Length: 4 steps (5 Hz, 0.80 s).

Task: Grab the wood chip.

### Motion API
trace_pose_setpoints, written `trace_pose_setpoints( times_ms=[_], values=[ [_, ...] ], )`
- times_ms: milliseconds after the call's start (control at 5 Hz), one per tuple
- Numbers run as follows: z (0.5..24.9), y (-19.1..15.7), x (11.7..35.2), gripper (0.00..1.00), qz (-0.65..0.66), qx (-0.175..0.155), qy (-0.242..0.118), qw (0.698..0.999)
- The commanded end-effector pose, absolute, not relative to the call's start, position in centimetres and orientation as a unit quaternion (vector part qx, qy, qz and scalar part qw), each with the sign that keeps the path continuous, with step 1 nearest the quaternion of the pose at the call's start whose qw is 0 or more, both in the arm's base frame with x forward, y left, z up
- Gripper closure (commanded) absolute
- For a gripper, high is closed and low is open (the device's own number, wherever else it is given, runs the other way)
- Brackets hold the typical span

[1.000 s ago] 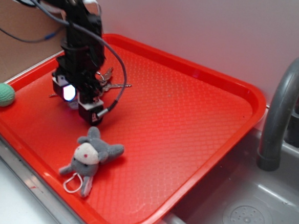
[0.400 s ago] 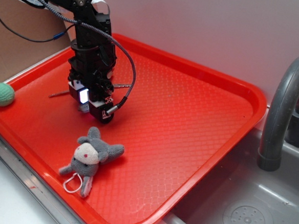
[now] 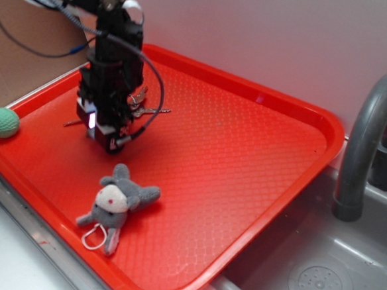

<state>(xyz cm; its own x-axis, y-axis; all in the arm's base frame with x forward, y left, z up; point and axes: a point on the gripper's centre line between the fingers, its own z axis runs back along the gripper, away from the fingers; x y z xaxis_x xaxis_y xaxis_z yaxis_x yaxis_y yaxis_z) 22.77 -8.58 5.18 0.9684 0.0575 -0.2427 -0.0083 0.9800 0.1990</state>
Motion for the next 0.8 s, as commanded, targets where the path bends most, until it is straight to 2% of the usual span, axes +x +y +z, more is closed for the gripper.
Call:
trace_pose_setpoints(
  times_ms=[0, 400, 600],
  values=[
    [16.4, -10.2, 24.7, 1.00, 0.002, 0.033, 0.040, 0.999],
    [24.4, -9.8, 23.5, 1.00, -0.017, -0.010, -0.012, 1.000],
    [25.6, -8.7, 23.0, 1.00, -0.028, -0.032, -0.042, 0.998]
  ],
)
